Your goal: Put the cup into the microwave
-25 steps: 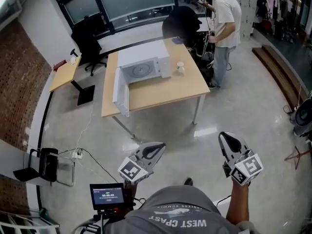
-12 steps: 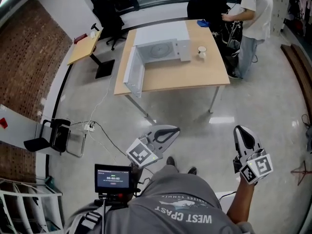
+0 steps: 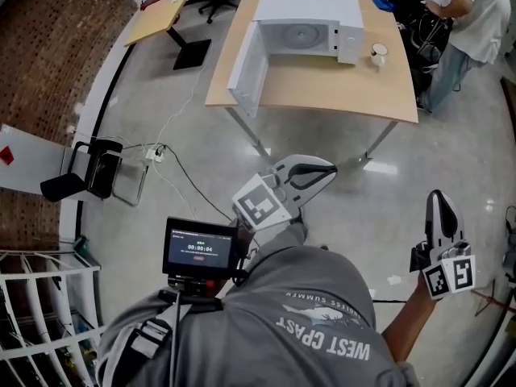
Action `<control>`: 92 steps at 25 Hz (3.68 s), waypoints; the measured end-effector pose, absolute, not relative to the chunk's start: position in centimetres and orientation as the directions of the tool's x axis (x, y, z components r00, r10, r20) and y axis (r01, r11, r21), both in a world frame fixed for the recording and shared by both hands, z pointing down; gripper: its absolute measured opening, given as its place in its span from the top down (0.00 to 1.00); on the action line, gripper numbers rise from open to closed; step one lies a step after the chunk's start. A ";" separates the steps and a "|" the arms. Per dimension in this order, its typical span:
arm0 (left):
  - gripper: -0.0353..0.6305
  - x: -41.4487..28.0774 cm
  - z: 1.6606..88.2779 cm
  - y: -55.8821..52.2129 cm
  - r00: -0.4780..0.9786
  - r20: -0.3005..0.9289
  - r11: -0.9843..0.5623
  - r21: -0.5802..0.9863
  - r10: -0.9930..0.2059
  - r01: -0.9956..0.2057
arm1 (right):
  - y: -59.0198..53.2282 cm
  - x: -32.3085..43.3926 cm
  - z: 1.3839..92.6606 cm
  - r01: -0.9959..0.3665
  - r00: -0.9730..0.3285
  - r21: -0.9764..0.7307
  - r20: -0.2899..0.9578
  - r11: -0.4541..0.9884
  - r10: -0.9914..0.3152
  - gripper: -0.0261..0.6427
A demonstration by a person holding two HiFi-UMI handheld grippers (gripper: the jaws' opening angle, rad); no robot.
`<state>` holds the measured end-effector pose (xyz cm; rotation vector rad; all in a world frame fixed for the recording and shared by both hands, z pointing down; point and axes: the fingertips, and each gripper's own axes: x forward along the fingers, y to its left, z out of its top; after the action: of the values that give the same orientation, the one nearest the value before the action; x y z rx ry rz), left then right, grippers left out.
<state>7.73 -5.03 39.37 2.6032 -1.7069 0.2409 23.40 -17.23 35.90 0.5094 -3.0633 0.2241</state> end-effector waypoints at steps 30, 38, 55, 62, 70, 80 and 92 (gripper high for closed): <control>0.91 -20.4 41.2 -16.6 0.334 0.084 -0.335 0.006 -0.939 -0.942 | -34.0 -7.5 39.2 -0.341 -0.930 -0.044 0.164 0.939 -0.330 0.93; 0.91 -25.0 43.4 -24.5 0.236 0.153 -0.235 0.025 -0.960 -0.972 | -49.7 -14.5 48.0 -0.361 -0.907 -0.085 0.264 0.928 -0.329 0.93; 0.91 -30.6 48.9 -31.6 0.081 0.315 -0.048 0.113 -0.946 -0.993 | -69.2 -21.8 75.0 -0.458 -0.643 0.013 0.686 0.889 -0.341 0.71; 0.91 -32.2 50.4 -32.4 0.043 0.341 -0.001 0.120 -0.939 -0.993 | -70.1 -23.4 79.7 -0.417 -0.600 0.049 0.736 0.907 -0.315 0.75; 0.91 -32.1 50.2 -32.4 0.048 0.337 -0.007 0.120 -0.940 -0.993 | -69.8 -23.3 79.0 -0.459 -0.610 -0.006 0.730 0.889 -0.310 0.86; 0.91 -30.7 48.2 -28.7 0.058 0.291 -0.033 0.091 -0.955 -0.995 | -64.5 -20.5 71.0 -0.472 -0.692 -0.041 0.636 0.881 -0.341 0.86; 0.91 -27.1 45.0 -18.9 0.054 0.172 -0.044 0.060 -0.984 -0.997 | -52.8 -17.4 56.3 -0.392 -0.792 0.004 0.506 0.920 -0.340 0.86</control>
<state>-27.12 -18.87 45.05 2.1553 -2.0516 0.1250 -17.41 -52.84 56.27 0.5253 -2.5640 0.1371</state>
